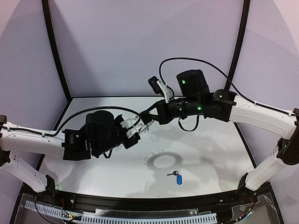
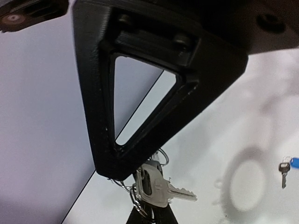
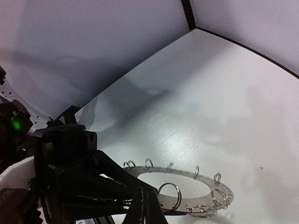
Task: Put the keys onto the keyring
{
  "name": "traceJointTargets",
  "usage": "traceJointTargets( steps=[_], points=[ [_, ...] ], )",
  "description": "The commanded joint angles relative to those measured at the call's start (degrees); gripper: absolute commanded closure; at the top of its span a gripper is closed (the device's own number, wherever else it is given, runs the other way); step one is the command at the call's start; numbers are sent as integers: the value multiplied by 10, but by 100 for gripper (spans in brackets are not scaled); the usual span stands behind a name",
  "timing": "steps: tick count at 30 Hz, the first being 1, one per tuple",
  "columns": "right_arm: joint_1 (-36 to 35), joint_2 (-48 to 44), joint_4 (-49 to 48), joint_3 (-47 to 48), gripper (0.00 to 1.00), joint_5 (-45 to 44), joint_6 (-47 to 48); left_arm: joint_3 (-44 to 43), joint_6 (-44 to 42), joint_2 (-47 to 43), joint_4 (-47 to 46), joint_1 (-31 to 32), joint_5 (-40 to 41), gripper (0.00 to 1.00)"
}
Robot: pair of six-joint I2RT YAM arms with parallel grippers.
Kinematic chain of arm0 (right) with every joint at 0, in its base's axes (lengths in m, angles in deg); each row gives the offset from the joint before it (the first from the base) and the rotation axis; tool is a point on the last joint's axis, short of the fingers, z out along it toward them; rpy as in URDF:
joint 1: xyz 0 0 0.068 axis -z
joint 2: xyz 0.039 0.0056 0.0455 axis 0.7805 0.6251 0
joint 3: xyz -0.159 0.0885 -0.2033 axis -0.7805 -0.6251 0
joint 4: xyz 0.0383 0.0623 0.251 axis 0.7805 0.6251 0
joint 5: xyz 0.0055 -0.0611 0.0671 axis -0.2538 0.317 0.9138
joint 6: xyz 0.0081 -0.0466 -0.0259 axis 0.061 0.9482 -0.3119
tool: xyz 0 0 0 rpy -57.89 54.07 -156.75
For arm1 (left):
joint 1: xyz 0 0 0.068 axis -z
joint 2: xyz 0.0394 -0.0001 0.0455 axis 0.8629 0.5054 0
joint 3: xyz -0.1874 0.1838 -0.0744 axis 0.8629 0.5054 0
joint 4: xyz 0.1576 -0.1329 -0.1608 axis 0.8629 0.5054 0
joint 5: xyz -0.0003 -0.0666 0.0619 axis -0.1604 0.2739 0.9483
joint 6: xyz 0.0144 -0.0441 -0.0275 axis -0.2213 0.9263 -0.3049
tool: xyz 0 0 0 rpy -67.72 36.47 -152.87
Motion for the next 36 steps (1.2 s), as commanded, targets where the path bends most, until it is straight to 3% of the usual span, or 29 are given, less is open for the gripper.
traceJointTargets(
  steps=[1,11,30,36],
  points=[
    [22,-1,-112,-4,100,83,30,-9,36,-27,-33,27,-35,94],
    [18,-4,-116,2,100,125,27,-16,72,-27,-29,27,-13,78],
    [5,-19,-95,-8,100,85,44,-64,89,11,-50,27,140,82],
    [5,-17,-94,-5,100,81,45,-63,101,13,-57,27,135,80]
  ],
)
